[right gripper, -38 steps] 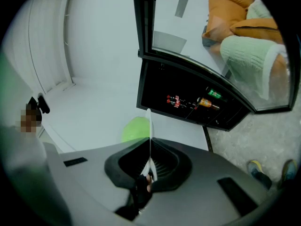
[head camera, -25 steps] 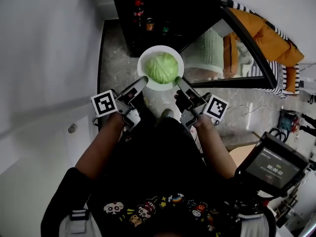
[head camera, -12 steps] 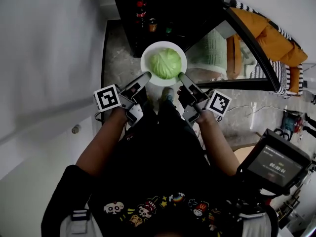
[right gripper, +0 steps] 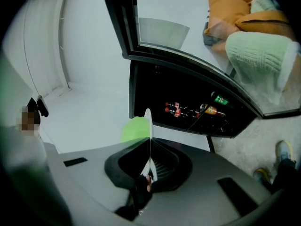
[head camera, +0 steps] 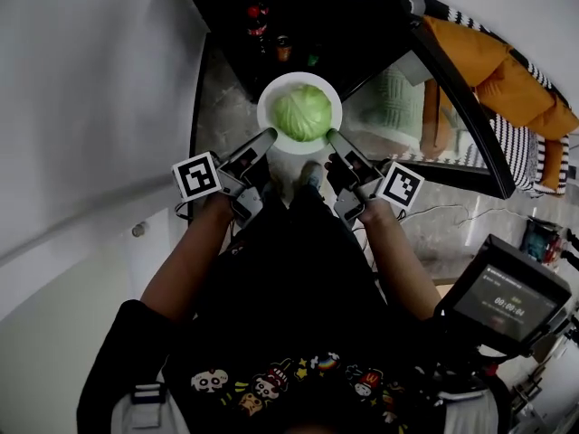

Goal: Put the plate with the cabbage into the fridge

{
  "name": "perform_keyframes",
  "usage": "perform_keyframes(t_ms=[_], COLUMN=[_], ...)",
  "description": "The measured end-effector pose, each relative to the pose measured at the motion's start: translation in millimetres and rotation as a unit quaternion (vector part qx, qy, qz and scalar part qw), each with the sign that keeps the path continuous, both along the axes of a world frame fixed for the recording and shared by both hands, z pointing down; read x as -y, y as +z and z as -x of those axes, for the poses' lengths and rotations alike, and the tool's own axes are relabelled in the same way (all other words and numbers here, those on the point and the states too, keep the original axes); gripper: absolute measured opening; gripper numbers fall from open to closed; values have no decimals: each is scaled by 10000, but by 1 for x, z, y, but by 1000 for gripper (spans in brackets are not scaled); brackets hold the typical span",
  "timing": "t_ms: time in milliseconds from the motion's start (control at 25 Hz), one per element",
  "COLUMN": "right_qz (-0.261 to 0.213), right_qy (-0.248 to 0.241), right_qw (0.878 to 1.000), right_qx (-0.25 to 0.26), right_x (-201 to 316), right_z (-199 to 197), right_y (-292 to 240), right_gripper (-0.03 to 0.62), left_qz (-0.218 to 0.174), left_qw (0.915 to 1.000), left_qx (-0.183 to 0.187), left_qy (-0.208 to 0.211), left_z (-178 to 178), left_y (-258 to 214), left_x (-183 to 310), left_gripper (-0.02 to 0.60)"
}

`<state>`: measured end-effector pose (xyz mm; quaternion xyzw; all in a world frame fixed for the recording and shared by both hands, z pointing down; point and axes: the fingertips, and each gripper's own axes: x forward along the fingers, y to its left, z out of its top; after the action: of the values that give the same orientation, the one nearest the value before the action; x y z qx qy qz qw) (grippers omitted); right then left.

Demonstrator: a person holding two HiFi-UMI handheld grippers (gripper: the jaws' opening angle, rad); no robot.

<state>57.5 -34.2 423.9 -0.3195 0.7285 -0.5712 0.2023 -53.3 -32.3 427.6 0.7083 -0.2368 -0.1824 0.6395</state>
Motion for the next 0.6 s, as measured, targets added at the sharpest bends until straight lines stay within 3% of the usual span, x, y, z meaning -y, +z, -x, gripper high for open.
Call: perform_keyframes(t_ms=[280,600], right_qz=[-57,-92], right_qy=[-3,61], right_qw=[9998,9999], right_qx=[-207,-19], right_x=[-3,0], right_z=[1,1], right_y=[-1,0], right_gripper=[14,14], left_qz=[-66,-32], left_qw=[9999,9998], left_qx=[-64,139], left_qy=[101,111], left_z=[1,2], left_y=[3,2], left_x=[0,2], left_gripper=[15,15])
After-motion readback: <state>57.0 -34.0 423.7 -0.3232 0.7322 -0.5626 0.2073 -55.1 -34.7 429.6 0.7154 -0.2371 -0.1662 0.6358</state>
